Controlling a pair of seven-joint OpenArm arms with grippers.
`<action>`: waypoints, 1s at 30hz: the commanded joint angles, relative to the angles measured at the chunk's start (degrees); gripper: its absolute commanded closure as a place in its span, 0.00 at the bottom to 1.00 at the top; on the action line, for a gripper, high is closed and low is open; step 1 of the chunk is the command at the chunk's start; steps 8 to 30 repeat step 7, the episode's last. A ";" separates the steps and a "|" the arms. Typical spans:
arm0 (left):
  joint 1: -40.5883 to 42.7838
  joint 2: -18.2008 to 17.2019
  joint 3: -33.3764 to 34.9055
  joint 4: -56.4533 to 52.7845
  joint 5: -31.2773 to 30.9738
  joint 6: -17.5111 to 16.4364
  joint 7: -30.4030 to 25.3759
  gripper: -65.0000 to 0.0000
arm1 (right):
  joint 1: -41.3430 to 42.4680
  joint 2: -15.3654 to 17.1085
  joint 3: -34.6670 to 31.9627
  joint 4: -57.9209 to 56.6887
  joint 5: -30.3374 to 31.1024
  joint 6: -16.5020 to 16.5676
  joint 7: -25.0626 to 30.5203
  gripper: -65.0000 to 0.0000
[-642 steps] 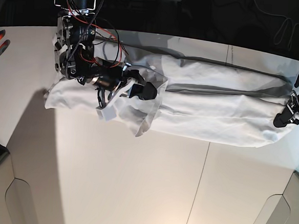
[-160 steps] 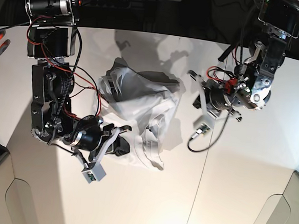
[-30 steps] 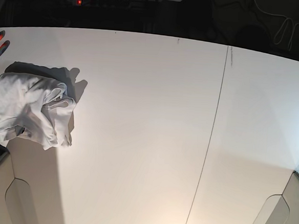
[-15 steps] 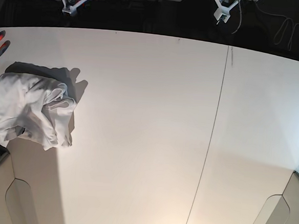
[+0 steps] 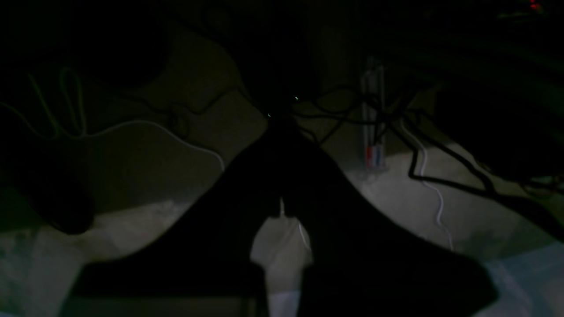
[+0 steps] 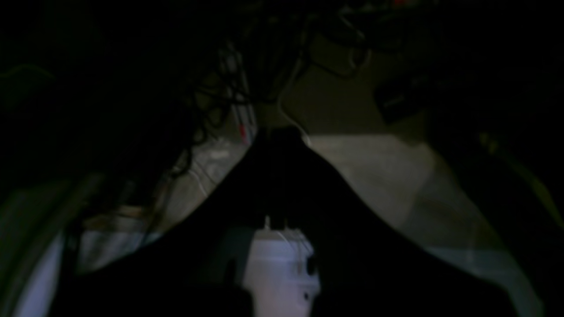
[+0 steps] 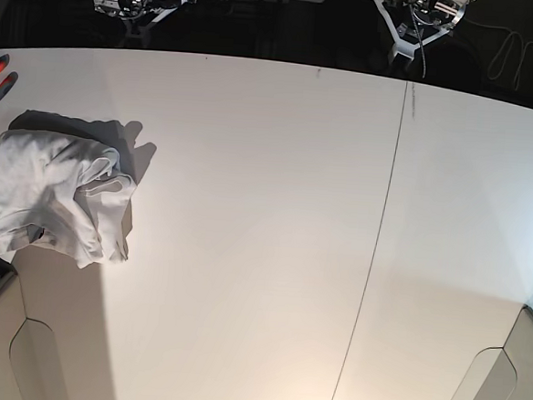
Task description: Layout the t-shirt on the table in an organized manner, then fold the t-shirt properly
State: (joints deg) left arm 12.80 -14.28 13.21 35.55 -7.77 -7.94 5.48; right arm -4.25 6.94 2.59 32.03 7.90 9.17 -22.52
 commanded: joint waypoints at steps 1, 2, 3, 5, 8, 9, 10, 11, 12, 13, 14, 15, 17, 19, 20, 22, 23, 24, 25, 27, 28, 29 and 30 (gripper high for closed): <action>0.26 -0.48 0.00 0.24 -0.07 0.04 -1.18 1.00 | 0.09 0.33 0.00 0.81 0.50 0.09 0.33 1.00; 0.20 -0.48 0.00 0.22 -0.07 0.02 -1.57 1.00 | 0.11 0.33 0.00 1.25 1.01 0.07 0.35 1.00; 0.20 -0.46 0.00 0.24 -0.07 0.00 -1.60 1.00 | 0.09 0.33 0.02 1.70 1.68 0.07 0.28 1.00; 0.24 -0.44 0.00 0.22 -0.07 0.00 -1.60 1.00 | 0.09 0.33 0.00 2.27 2.56 0.07 0.24 1.00; 0.22 -0.44 0.00 0.22 -0.07 0.00 -1.60 1.00 | 0.11 0.33 0.00 2.64 2.73 0.07 0.31 1.00; 0.22 -0.44 0.00 0.22 -0.07 0.00 -1.60 1.00 | 0.11 0.33 0.00 2.64 2.73 0.07 0.31 1.00; 0.22 -0.44 0.00 0.22 -0.07 0.00 -1.60 1.00 | 0.11 0.33 0.00 2.64 2.73 0.07 0.31 1.00; 0.22 -0.44 0.00 0.22 -0.07 0.00 -1.60 1.00 | 0.11 0.33 0.00 2.64 2.73 0.07 0.31 1.00; 0.22 -0.44 0.00 0.22 -0.07 0.00 -1.60 1.00 | 0.11 0.33 0.00 2.64 2.73 0.07 0.31 1.00; 0.22 -0.44 0.00 0.22 -0.07 0.00 -1.60 1.00 | 0.11 0.33 0.00 2.64 2.73 0.07 0.31 1.00; 0.22 -0.44 0.00 0.22 -0.07 0.00 -1.60 1.00 | 0.11 0.33 0.00 2.64 2.73 0.07 0.31 1.00; 0.22 -0.44 0.00 0.22 -0.07 0.00 -1.60 1.00 | 0.11 0.33 0.00 2.64 2.73 0.07 0.31 1.00; 0.22 -0.44 0.00 0.22 -0.07 0.00 -1.60 1.00 | 0.11 0.33 0.00 2.64 2.73 0.07 0.31 1.00; 0.22 -0.44 0.00 0.22 -0.07 0.00 -1.60 1.00 | 0.11 0.33 0.00 2.64 2.73 0.07 0.31 1.00; 0.22 -0.44 0.00 0.22 -0.07 0.00 -1.60 1.00 | 0.11 0.33 0.00 2.64 2.73 0.07 0.31 1.00; 0.22 -0.44 0.00 0.22 -0.07 0.00 -1.60 1.00 | 0.11 0.33 0.00 2.64 2.73 0.07 0.31 1.00; 0.22 -0.44 0.00 0.22 -0.07 0.00 -1.60 1.00 | 0.11 0.33 0.00 2.64 2.73 0.07 0.31 1.00; 0.22 -0.44 0.00 0.22 -0.07 0.00 -1.60 1.00 | 0.11 0.33 0.00 2.64 2.73 0.07 0.31 1.00; 0.22 -0.44 0.00 0.22 -0.07 0.00 -1.60 1.00 | 0.11 0.33 0.00 2.64 2.73 0.07 0.31 1.00; 0.22 -0.44 0.00 0.22 -0.07 0.00 -1.60 1.00 | 0.11 0.33 0.00 2.64 2.73 0.07 0.31 1.00; 0.22 -0.44 0.00 0.22 -0.07 0.00 -1.60 1.00 | 0.11 0.33 0.00 2.64 2.73 0.07 0.31 1.00; 0.22 -0.44 0.00 0.22 -0.07 0.00 -1.60 1.00 | 0.11 0.33 0.00 2.64 2.73 0.07 0.31 1.00; 0.22 -0.44 0.00 0.22 -0.07 0.00 -1.60 1.00 | 0.11 0.33 0.00 2.64 2.73 0.07 0.31 1.00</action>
